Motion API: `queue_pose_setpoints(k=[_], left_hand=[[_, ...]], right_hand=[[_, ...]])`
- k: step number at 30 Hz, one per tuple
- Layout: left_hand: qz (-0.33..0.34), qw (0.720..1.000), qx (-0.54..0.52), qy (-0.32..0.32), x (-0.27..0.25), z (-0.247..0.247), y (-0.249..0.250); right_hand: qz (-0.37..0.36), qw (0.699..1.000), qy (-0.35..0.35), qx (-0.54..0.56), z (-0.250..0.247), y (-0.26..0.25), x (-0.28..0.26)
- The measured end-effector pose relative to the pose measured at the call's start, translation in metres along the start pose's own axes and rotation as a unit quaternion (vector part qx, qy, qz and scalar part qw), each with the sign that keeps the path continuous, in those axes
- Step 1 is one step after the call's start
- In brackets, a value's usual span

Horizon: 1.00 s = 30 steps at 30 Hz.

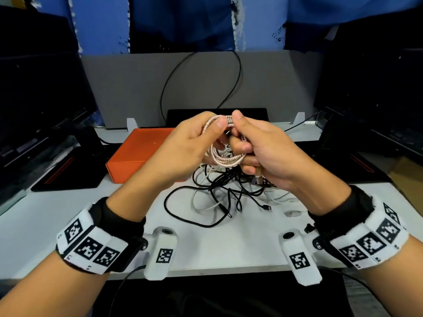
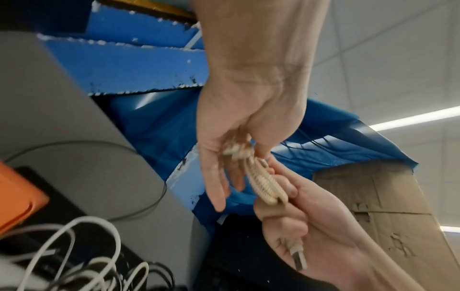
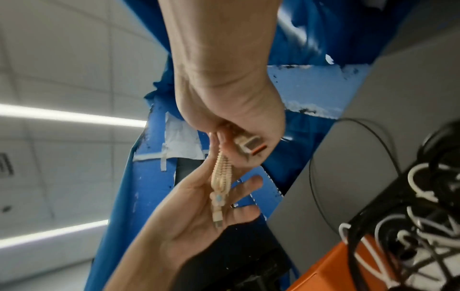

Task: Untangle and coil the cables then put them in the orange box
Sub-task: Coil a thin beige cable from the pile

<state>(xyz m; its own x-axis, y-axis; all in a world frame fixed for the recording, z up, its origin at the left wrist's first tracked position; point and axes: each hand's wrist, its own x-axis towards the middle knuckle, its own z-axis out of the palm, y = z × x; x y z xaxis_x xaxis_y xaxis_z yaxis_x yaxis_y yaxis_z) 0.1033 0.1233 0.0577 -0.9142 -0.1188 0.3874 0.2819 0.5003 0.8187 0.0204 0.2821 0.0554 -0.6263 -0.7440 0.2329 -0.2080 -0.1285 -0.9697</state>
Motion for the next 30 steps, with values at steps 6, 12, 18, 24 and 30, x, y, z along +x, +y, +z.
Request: queue_pose_setpoints(k=[6,12,18,24,30], left_hand=[[-0.043,0.979,0.196,0.028,-0.004,-0.014,0.009],[-0.058,0.992,0.107,0.032,-0.006,-0.019,0.013],[-0.018,0.996,0.078,0.025,-0.001,-0.018,0.001],[-0.014,0.989,0.109,-0.095,0.002,-0.019,-0.008],[0.058,0.954,0.268,0.119,0.004,-0.002,-0.012]], right_hand=[[-0.096,0.925,0.106,-0.353,-0.001,0.015,0.006],[-0.086,0.898,0.125,-0.413,0.002,0.020,0.007],[-0.096,0.949,0.073,-0.291,0.002,0.015,0.006],[-0.109,0.949,0.052,-0.292,0.009,0.018,0.002],[-0.089,0.970,0.067,-0.217,0.016,0.014,0.005]])
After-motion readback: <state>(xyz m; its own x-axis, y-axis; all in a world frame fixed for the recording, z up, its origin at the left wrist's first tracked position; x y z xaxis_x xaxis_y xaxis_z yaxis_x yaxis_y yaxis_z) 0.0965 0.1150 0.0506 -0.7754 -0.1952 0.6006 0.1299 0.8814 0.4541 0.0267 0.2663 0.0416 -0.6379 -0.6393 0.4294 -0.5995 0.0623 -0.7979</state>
